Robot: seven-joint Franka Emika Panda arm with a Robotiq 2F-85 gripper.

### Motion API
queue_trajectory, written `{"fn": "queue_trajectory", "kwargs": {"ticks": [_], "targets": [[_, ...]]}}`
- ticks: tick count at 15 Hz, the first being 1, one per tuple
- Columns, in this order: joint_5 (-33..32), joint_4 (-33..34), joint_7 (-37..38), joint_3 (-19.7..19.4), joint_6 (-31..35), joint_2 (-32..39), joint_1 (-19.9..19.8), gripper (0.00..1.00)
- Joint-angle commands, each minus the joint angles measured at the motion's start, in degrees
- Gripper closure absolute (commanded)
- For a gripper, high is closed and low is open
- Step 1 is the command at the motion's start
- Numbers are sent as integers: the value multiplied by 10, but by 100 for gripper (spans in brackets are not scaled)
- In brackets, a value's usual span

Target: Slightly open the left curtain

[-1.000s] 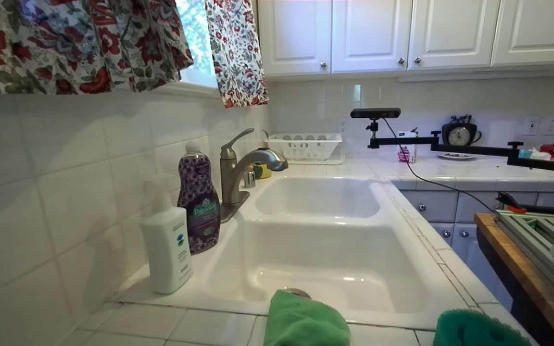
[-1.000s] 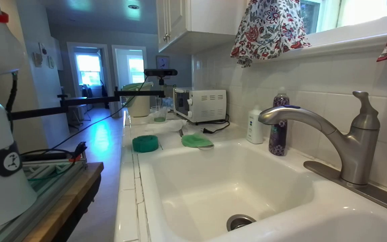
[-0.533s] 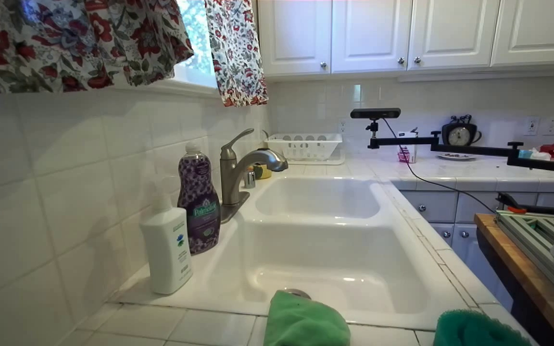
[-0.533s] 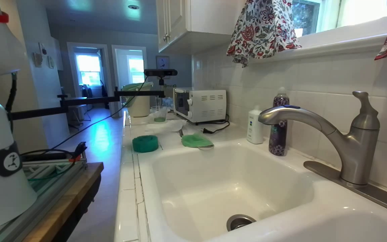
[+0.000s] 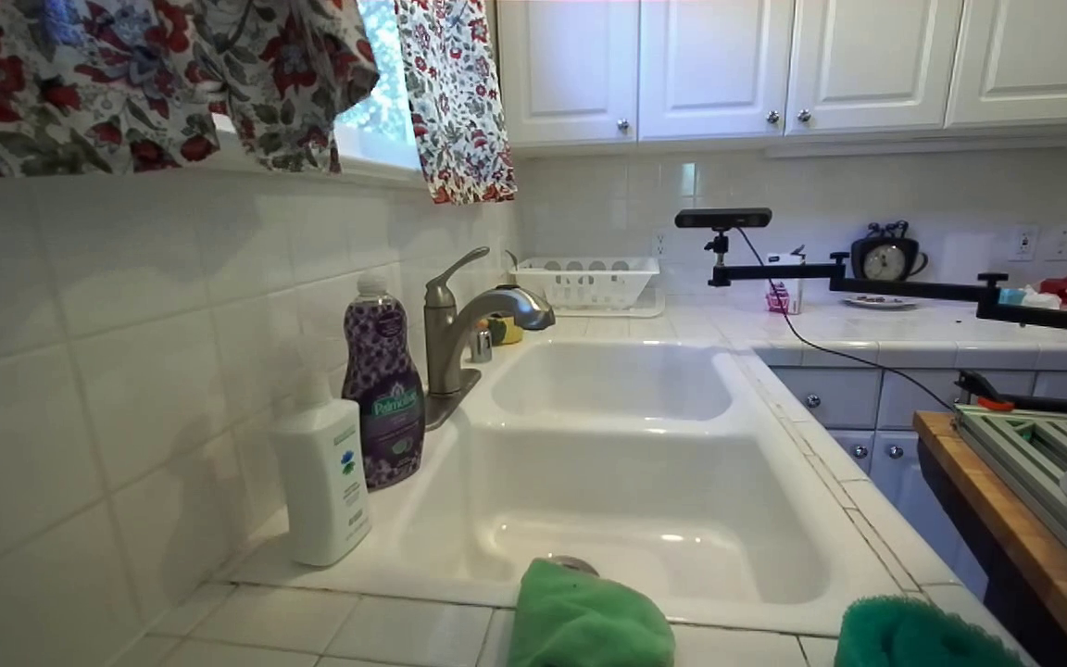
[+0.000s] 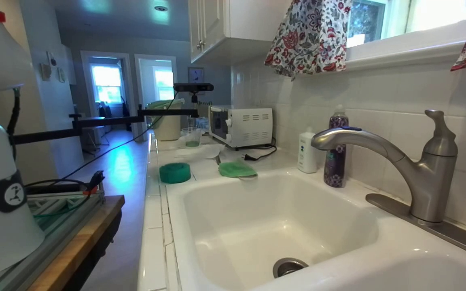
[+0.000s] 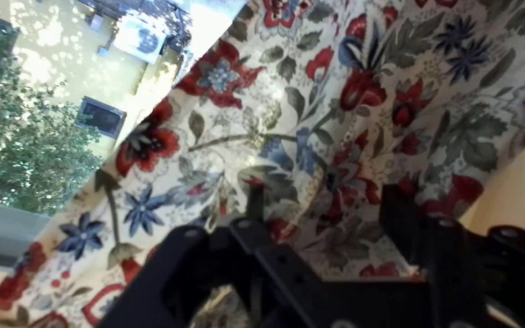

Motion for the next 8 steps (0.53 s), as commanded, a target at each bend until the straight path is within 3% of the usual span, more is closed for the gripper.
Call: {"fn": "queue_trajectory", "kwargs": {"ticks": [1, 7, 8], "targets": [[-53, -70, 61, -43, -28, -73, -6, 1], [-165, -88, 186, -74, -154, -136, -21, 0], [-184, -76, 213, -133, -191, -138, 38, 0]]}}
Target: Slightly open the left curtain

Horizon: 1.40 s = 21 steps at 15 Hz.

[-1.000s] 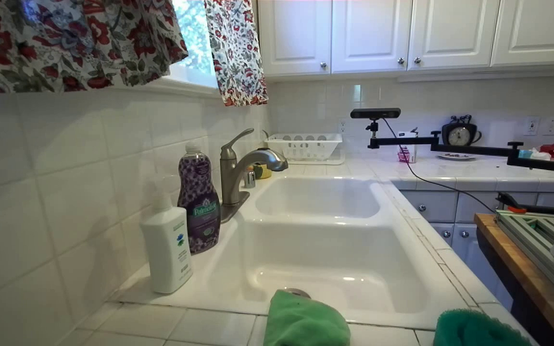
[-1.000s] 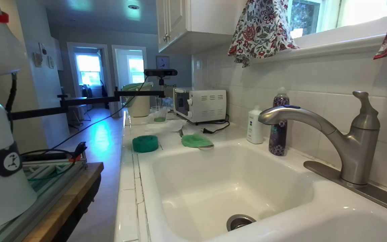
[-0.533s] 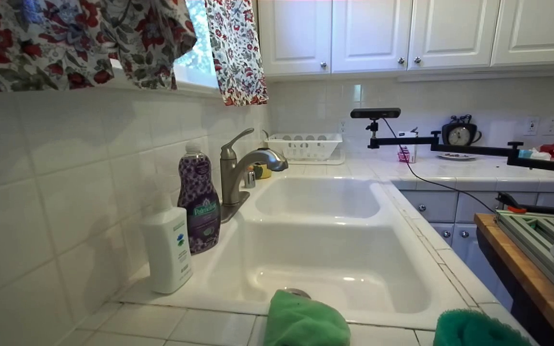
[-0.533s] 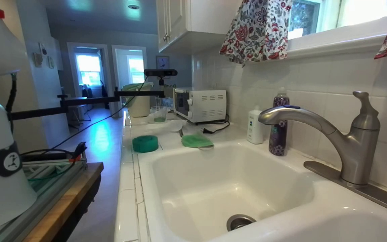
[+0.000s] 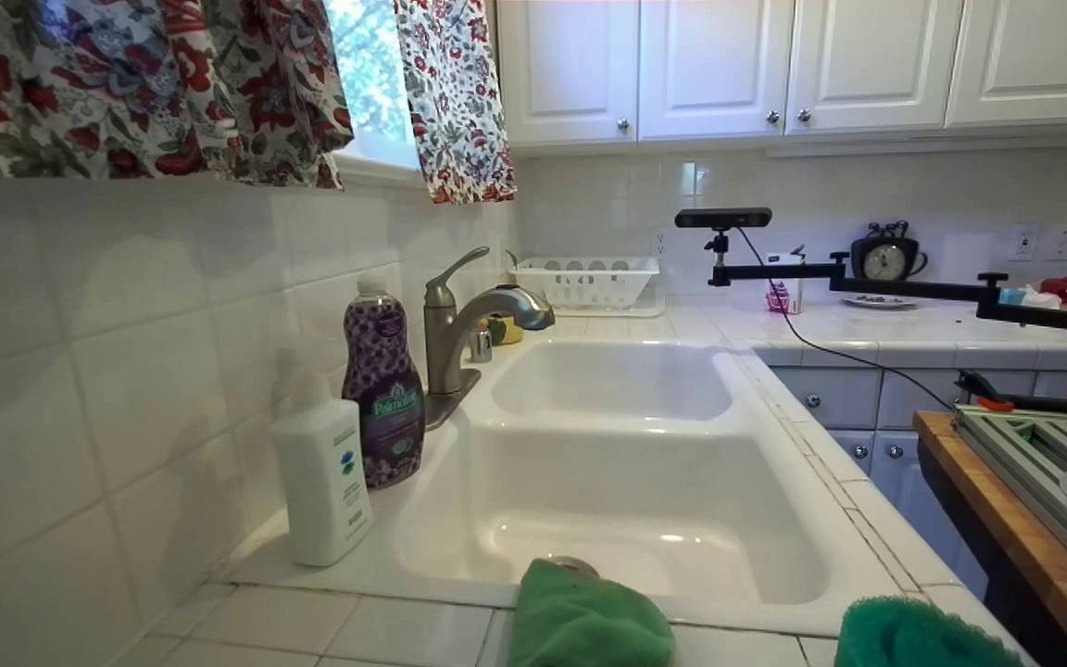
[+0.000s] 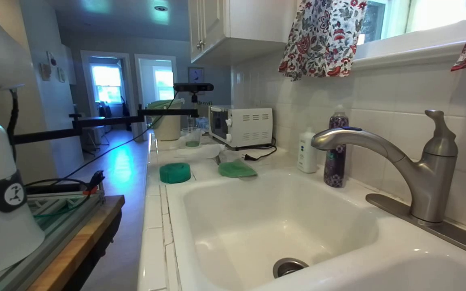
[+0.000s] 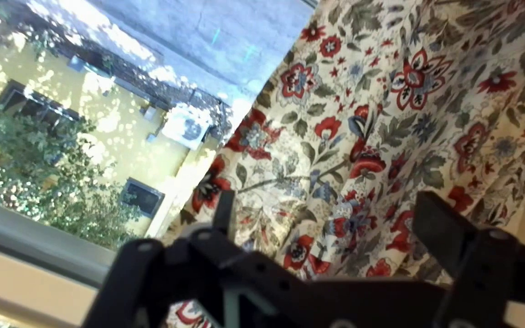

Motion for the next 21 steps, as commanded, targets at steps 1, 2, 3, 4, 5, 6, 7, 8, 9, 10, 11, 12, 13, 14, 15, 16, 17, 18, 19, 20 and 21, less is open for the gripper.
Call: {"fn": "queue_trajectory", "kwargs": {"ticks": [1, 2, 3, 4, 5, 6, 7, 8, 9, 10, 11, 12, 13, 14, 15, 16, 17, 18, 19, 20, 21], "targets": [[-66, 7, 96, -69, -102, -28, 58, 0], [-79, 15, 117, -80, -127, -31, 69, 0], [-93, 23, 138, -89, -149, -33, 77, 0], [-106, 34, 158, -97, -172, -33, 84, 0], [-111, 43, 173, -104, -191, -34, 90, 0], [-114, 53, 187, -109, -209, -32, 94, 0], [-114, 61, 198, -114, -225, -31, 98, 0], [-113, 71, 209, -119, -242, -30, 101, 0], [-112, 78, 220, -123, -255, -30, 104, 0], [-107, 86, 225, -127, -273, -30, 106, 0], [-103, 96, 232, -130, -288, -28, 107, 0], [-105, 101, 240, -133, -296, -28, 107, 0], [-99, 108, 244, -136, -304, -26, 108, 0], [-97, 80, 221, -123, -278, -40, 93, 0], [-97, 85, 225, -126, -284, -39, 94, 0], [-97, 86, 228, -127, -287, -39, 95, 0], [-97, 87, 230, -128, -288, -38, 96, 0], [-97, 87, 232, -128, -288, -37, 97, 0], [-97, 87, 233, -128, -288, -37, 98, 0], [-97, 88, 233, -128, -288, -36, 98, 0], [-97, 88, 233, -128, -288, -36, 98, 0]]}}
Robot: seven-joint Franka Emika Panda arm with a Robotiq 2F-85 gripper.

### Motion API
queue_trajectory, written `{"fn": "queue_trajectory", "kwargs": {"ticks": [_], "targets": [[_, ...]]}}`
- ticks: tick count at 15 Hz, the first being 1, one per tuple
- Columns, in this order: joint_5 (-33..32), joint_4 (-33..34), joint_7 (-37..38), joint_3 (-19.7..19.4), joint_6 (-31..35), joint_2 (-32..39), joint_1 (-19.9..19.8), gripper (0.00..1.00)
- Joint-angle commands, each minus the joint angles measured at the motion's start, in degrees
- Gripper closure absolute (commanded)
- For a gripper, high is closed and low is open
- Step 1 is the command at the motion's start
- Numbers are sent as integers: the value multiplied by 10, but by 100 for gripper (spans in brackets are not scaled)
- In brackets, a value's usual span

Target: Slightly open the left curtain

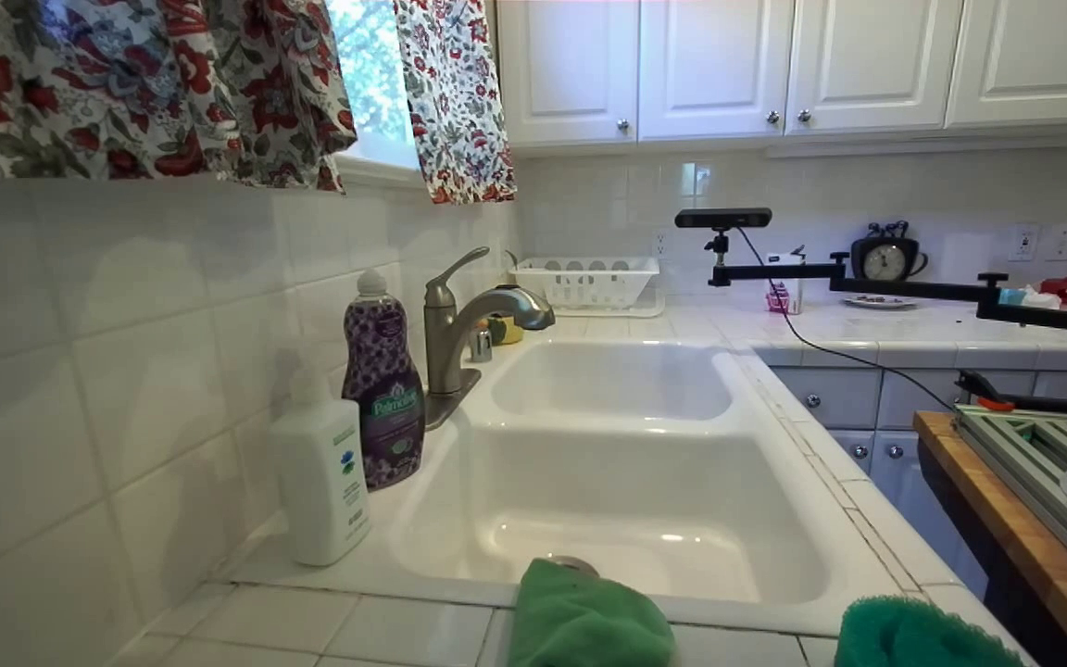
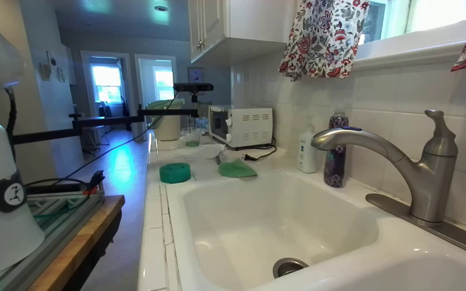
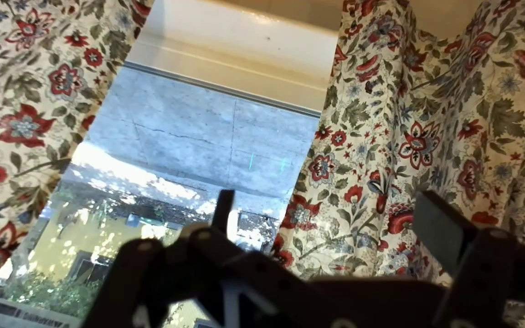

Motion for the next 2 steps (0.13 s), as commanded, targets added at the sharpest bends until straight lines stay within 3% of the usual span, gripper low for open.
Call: {"fn": "queue_trajectory", "kwargs": {"ticks": [1, 2], "targets": [[0, 0, 0, 0, 0, 0, 0, 0], [0, 0, 0, 0, 0, 0, 0, 0]]}}
